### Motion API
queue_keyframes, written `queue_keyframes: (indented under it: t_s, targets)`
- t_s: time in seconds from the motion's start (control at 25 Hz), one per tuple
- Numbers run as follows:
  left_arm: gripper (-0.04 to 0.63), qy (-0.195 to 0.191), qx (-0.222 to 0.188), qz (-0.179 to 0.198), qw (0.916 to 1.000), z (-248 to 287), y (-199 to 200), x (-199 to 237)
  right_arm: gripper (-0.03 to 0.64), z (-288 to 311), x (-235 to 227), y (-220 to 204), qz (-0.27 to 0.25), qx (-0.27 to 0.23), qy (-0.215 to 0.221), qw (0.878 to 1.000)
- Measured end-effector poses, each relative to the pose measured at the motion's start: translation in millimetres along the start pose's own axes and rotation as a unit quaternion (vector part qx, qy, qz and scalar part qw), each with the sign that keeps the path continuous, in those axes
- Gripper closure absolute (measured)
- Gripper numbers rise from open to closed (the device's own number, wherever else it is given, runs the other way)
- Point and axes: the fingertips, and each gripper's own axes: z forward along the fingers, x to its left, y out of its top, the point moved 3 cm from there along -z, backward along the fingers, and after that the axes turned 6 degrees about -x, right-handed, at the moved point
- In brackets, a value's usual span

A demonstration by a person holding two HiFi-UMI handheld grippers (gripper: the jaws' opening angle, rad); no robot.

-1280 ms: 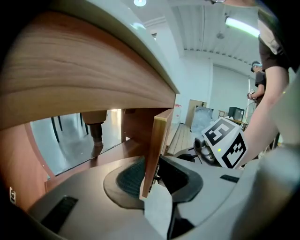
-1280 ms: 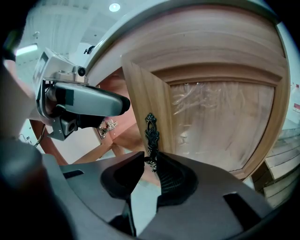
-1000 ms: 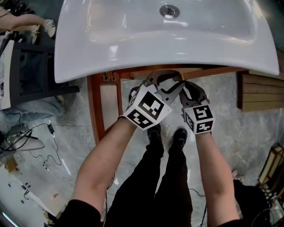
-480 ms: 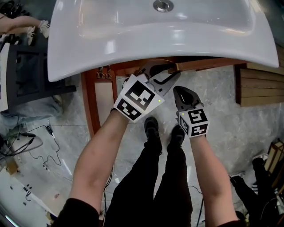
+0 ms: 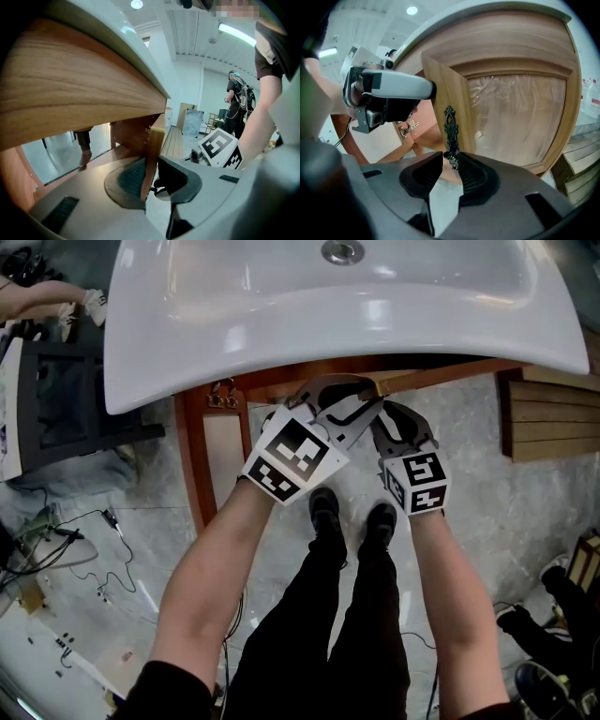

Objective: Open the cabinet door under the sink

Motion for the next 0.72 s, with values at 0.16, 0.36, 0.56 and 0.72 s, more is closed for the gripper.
queue_keyframes:
  t_s: [0.16, 0.36, 0.56, 0.72]
  targets:
    - [0.503, -0.001, -0.002, -0.005, 1.0, -3.4, -3.9, -1.0, 0.511, 5.7, 4.8, 1.4, -0.005, -0.002, 0.005, 1.0]
    - [0.503, -0.011, 0.016, 0.005, 0.9998, -5.3, -11.8, -8.8, 0.517, -1.6, 8.2, 0.4, 0.002, 0.001, 0.023, 1.0]
    - [0.493, 0.009, 0.026, 0.047, 0.9985, 9.2, -0.2, -15.1, 0.518, -5.7, 5.6, -2.9, 0.009, -0.012, 0.024, 1.0]
    - [0.497, -0.002, 0.031, 0.037, 0.9989, 6.5, -0.3, -27.5, 0.515, -14.9, 6.2, -11.5, 0.002, -0.007, 0.044, 0.999]
